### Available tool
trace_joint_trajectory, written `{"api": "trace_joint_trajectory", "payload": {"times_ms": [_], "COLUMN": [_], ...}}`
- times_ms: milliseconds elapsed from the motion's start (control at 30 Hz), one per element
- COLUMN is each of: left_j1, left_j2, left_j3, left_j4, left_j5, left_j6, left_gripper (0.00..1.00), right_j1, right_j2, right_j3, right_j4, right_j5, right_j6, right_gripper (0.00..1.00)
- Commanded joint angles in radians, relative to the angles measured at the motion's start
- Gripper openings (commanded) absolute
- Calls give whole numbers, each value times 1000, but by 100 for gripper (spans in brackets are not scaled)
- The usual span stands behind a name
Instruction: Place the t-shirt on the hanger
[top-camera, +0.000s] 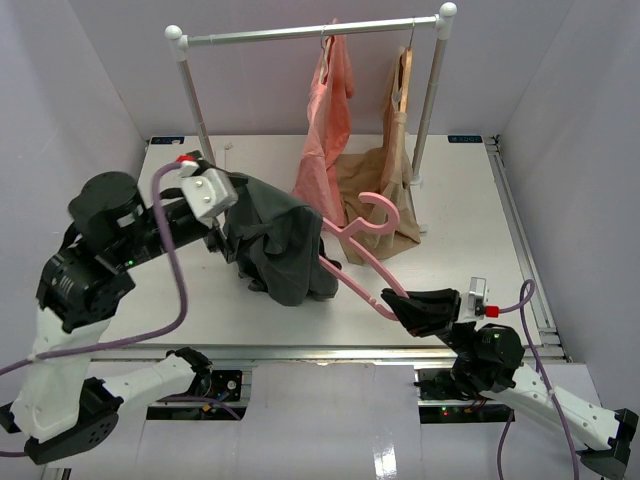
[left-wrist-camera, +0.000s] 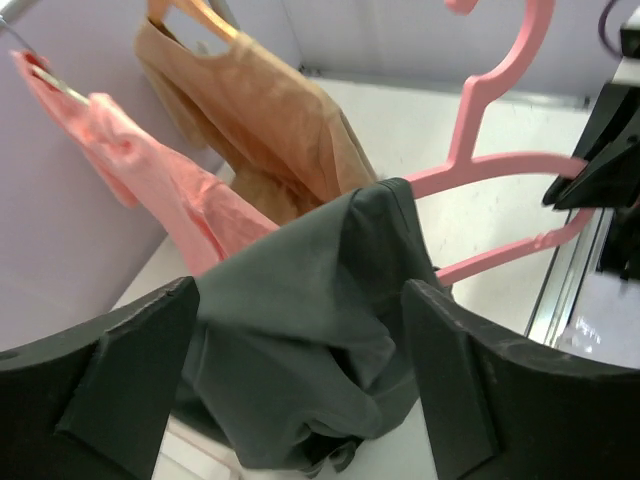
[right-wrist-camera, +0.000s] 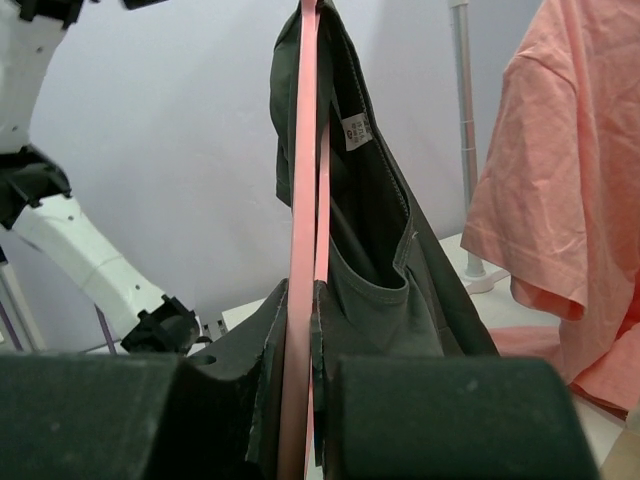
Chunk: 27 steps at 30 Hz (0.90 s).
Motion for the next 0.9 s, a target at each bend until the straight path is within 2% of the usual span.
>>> {"api": "trace_joint_trajectory", "payload": {"times_ms": [0,33,100,167,500,700,800,867], "left_j1": [-1,-1,-1,-1,-1,-1,-1,-1], "left_j2": [87,98,111,111,145,131,122,127], "left_j3": [-5,4,28,45,47,12,-26,-46], "left_j4": [-64,-63,-60,-63,-227,-282,-293,-302], "left_j5": [102,110,108,126,195,273,239,227], "left_j6": [175,191,219,237,260,235,217,215], "left_gripper": [80,70,66,71,76,70,69,62], "right_j1": [-3,-3,-3,-3,-2,-3,-3,-3], "right_j2": [-77,-72,-56,-48,-19,-23,-19,14], "right_j3": [-204,-201,-190,-187,-179,-169,-157,-149], "right_j4": [57,56,49,47,46,41,37,39], "right_j5": [-82,-95,-112,-127,-159,-160,-187,-199], "right_j6": [-28,-28,-29,-29,-35,-49,-54,-60], "right_gripper": [8,8,8,8,8,8,8,8]}}
